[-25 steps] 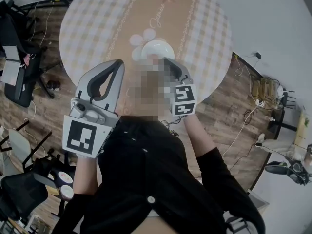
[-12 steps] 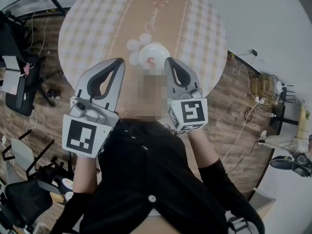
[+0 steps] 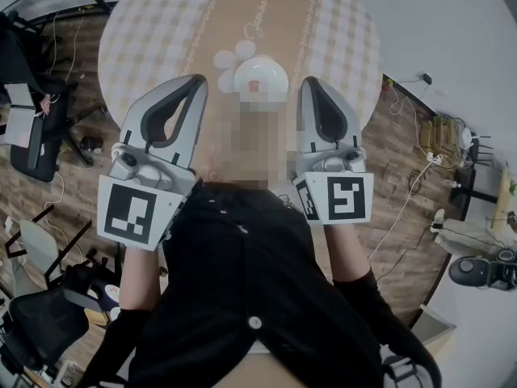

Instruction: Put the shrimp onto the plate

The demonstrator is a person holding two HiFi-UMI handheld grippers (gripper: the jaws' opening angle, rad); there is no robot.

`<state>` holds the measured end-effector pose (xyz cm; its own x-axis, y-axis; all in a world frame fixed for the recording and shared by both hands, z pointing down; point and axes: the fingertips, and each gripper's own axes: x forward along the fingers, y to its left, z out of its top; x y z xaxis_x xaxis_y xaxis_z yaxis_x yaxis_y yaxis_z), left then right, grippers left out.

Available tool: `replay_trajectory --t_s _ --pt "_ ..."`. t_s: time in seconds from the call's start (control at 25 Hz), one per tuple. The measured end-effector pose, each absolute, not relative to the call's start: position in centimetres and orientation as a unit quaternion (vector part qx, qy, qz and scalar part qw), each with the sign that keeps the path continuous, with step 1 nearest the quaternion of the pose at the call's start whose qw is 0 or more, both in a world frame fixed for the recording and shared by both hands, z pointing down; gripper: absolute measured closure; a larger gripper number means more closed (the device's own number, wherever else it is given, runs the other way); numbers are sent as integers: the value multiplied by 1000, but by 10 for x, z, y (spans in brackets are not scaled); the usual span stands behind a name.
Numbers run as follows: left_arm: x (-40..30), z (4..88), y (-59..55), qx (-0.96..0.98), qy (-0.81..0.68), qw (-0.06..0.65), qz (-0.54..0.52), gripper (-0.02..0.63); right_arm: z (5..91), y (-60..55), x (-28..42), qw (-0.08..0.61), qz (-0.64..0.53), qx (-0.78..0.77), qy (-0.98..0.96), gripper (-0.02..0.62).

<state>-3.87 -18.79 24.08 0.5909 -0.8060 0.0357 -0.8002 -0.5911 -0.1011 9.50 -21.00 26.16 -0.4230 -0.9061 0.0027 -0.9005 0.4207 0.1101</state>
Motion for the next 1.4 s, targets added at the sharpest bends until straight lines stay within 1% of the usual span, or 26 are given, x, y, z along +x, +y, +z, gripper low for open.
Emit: replay_trajectory --t_s 0.48,1.4 --pt "-45 242 -191 -887 458 34 -39 603 241 -209 98 9 -63 549 -833 592" --pt "-46 245 -194 -886 461 27 -37 603 247 -214 89 31 -67 535 -842 594"
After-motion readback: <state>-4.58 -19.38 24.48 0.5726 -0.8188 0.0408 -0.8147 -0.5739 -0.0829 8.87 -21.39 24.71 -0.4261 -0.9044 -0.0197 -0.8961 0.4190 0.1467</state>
